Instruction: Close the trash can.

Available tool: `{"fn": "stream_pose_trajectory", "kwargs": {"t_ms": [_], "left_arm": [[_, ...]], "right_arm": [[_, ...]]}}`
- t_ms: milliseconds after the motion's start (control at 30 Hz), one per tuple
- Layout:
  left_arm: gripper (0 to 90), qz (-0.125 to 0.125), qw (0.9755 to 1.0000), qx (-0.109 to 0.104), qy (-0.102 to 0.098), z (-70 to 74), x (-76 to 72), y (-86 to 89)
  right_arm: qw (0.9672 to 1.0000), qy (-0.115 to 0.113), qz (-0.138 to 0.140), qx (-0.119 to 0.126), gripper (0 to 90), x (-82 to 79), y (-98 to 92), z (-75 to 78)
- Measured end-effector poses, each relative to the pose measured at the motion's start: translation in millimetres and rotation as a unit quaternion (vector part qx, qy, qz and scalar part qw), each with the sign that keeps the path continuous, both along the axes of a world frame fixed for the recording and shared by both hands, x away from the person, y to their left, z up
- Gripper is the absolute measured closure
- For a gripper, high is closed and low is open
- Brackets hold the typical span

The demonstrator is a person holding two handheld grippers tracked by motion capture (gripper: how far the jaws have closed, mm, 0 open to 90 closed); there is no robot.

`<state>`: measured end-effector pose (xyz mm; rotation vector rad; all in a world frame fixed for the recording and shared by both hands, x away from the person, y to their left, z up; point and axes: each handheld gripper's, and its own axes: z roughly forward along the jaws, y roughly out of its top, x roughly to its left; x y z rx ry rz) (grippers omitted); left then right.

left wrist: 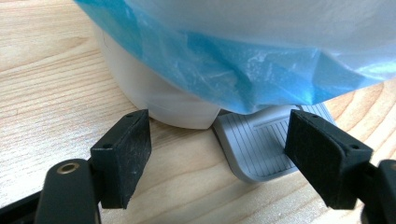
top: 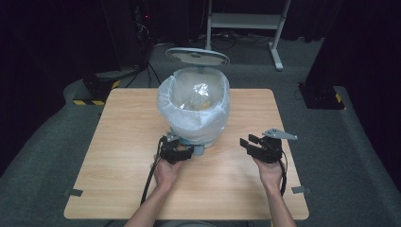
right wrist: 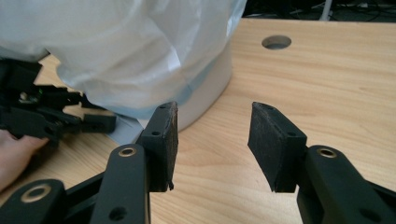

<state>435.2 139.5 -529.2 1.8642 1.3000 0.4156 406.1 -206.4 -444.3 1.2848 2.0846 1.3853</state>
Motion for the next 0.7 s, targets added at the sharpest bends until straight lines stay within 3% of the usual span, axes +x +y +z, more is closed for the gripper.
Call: {"fn": "stream_pose_trajectory", "kwargs": {"t_ms": [267,467,600,700], "left_arm": [[22.9,0.000,1.0000,0.000,0.000,0.0,-0.3,0.0],[23.2,0.000,1.0000,-0.001,0.000,0.0,-0.6,0.0],[23.4,0.000,1.0000,-0.002,0.000,0.0,-0.5,0.1],[23.4,-0.001,1.0000,-0.005,0.000,-0.1,-0.3,0.5]], "right_arm": [[0.9998,0.005,-0.017,-0.014,50.4,-1.2,-3.1,-16.1],[0.9985,0.019,-0.034,-0.038,46.5,-1.6,-0.5,-41.2],[0.9960,0.025,-0.042,-0.075,44.4,-0.7,3.8,-57.3],[0.9921,0.030,-0.057,-0.108,41.1,0.8,7.0,-70.4]]}}
